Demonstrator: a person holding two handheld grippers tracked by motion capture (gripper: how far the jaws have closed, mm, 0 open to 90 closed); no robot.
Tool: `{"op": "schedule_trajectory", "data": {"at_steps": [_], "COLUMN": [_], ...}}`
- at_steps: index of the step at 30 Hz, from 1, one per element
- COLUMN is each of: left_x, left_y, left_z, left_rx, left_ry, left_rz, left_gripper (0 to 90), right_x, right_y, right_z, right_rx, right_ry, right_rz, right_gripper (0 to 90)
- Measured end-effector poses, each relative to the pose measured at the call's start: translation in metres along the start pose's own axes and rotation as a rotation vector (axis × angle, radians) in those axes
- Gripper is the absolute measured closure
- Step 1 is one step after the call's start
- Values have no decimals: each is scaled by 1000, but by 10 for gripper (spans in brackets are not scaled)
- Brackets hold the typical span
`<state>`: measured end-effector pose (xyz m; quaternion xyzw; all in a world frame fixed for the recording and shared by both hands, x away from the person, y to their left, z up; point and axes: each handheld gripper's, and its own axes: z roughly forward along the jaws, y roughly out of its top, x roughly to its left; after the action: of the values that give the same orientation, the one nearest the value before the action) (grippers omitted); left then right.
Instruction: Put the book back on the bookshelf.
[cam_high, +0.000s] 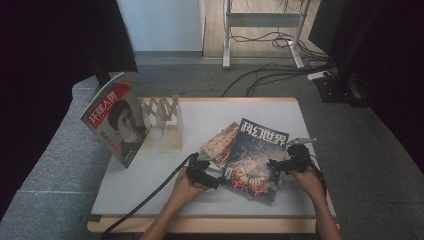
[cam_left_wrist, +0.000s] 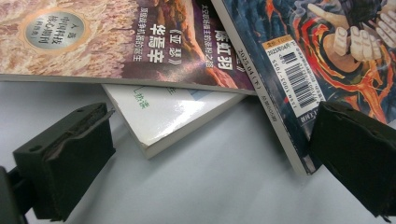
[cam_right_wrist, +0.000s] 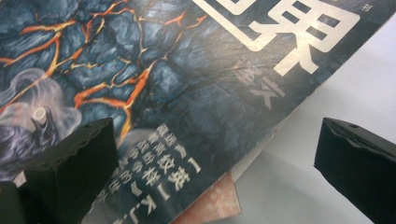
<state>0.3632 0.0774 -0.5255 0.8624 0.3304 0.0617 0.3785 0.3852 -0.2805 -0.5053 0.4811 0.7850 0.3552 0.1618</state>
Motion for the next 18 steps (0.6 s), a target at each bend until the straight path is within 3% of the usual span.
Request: {"op": "schedule_trajectory", "data": {"at_steps": [7, 12, 18], "left_x": [-3, -2, -2], "left_y": [0, 1, 1], "left_z": [2, 3, 3], "left_rx": [22, 27, 25], "left_ry": [26, 19, 20], "left_rz": [20, 20, 26], "left_gripper": [0, 0, 0], "right_x": [-8, -15, -21], "right_y": [8, 10, 13], "right_z": [3, 7, 16], "right_rx": [-18, -20, -17], "right_ry": [23, 41, 120], "right_rz": [33, 51, 89], "right_gripper": [0, 0, 0]}}
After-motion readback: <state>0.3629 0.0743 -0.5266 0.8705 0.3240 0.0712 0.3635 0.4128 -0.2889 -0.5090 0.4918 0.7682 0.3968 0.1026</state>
